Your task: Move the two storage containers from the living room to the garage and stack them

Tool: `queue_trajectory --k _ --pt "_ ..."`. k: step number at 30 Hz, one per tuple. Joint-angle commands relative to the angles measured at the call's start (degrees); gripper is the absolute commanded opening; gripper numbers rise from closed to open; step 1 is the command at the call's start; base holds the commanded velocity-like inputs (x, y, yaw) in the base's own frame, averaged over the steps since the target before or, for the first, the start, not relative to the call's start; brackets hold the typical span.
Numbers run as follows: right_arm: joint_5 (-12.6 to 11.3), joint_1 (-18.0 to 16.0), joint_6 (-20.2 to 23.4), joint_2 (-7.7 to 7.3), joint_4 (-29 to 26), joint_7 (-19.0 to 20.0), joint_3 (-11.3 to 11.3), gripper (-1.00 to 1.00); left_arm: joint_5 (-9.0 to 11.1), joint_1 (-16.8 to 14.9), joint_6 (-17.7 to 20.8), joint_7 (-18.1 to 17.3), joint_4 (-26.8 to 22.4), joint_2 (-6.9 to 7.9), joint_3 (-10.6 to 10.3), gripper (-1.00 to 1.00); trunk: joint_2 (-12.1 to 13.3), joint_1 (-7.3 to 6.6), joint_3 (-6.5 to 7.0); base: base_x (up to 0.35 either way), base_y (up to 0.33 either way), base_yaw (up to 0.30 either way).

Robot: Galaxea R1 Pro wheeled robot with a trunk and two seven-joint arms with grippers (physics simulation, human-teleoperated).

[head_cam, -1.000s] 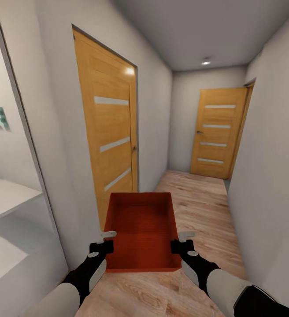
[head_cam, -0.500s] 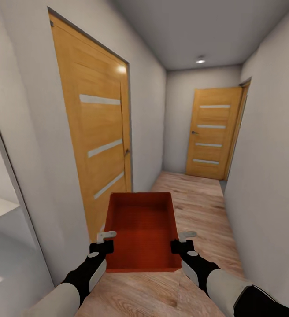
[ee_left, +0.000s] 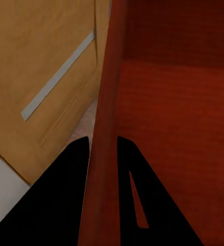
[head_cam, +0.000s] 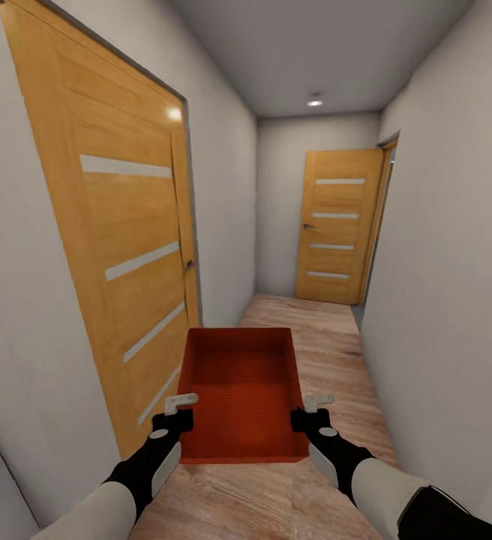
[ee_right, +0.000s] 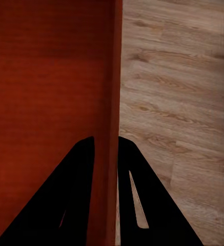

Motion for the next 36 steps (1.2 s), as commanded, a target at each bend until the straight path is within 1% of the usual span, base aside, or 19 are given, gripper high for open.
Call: queue_trajectory --k 1,29,36 --pt "-1.3 -0.1 -0.3 0.67 -0.2 -0.6 -3.6 -1.0 0.0 0.1 0.1 2.6 -0.1 -0.02 -0.9 -1.0 0.0 0.05 -0.02 0.323 0.0 -0.242" --pt "-1.3 -0.1 -0.3 0.69 -0.2 -0.6 -3.6 -1.0 0.0 0.1 0.1 2.6 -0.1 0.01 -0.9 -1.0 0.0 0.05 -0.02 0.323 0.0 -0.242" --pt "-1.2 -0.1 -0.3 0.69 -0.2 -0.6 -3.5 -1.0 0.0 0.1 0.1 2.6 -0.1 0.01 -0.9 -1.0 0.0 0.05 -0.02 0.322 0.0 -0.082"
